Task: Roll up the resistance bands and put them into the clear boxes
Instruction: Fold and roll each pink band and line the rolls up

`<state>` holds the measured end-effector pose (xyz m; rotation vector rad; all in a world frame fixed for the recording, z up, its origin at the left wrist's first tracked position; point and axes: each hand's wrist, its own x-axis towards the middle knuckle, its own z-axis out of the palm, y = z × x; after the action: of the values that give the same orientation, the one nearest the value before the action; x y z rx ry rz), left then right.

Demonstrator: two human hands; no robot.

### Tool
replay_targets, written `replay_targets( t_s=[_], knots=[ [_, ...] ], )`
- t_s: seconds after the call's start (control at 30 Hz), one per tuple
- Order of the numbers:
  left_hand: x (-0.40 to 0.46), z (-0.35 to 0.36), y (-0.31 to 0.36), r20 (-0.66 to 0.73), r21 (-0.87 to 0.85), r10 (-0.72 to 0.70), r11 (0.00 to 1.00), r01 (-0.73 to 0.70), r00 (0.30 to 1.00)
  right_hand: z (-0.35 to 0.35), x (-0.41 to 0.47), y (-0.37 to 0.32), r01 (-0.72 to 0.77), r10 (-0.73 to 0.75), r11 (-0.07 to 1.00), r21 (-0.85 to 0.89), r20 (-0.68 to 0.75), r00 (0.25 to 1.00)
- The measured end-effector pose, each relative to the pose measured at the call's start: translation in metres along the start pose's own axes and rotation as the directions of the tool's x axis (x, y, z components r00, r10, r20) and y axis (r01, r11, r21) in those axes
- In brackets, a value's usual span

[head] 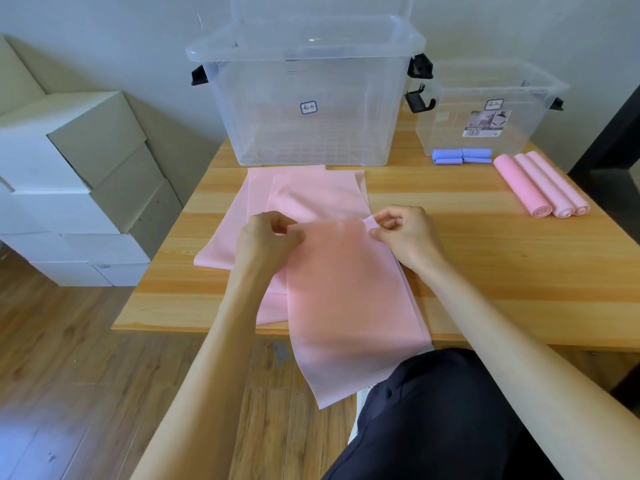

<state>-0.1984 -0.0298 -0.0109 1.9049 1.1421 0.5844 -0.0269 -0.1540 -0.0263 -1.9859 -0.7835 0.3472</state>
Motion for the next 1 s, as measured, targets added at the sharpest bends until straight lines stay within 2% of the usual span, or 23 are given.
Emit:
replay_targets(
  t_s=[0.17,0.3,0.43,0.57,0.7,0.8,0.93,1.0],
  knots=[
    [-0.002,-0.002,-0.001,0.051,-0.241,-0.158,0.956,0.166,0.986,0.001,-0.002,0.001,0.007,-0.007,1.000,0.007,0.005,1.000],
    [-0.004,-0.003,0.000,0.043,-0.413,-0.197,0.889,0.196,0.980,0.003,-0.003,0.002,0.025,-0.024,0.999,0.046,-0.017,1.000],
    [-0.004,-0.006,0.000,0.164,-0.568,-0.162,0.791,0.227,0.973,0.002,-0.003,0.002,0.028,-0.022,0.989,0.144,-0.049,0.999],
    [-0.007,-0.009,0.009,0.318,-0.684,-0.103,0.663,0.304,0.942,-0.003,-0.002,-0.003,-0.041,0.037,0.965,0.259,0.022,0.999],
    [-0.008,-0.015,0.012,0.339,-0.691,-0.010,0.675,0.257,0.941,-0.012,-0.001,-0.007,-0.190,0.123,0.918,0.347,0.208,0.970],
    [-0.011,-0.024,0.014,0.333,-0.681,0.058,0.705,0.197,0.941,-0.019,-0.002,-0.012,-0.249,0.131,0.840,0.483,0.264,0.955],
    [-0.019,-0.035,0.018,0.288,-0.607,0.124,0.791,0.081,0.950,-0.026,-0.007,-0.018,-0.356,0.115,0.575,0.737,0.358,0.927],
    [-0.026,-0.040,0.023,0.240,-0.539,0.163,0.842,-0.009,0.957,-0.033,-0.011,-0.024,-0.396,0.077,0.513,0.762,0.418,0.905]
  ],
)
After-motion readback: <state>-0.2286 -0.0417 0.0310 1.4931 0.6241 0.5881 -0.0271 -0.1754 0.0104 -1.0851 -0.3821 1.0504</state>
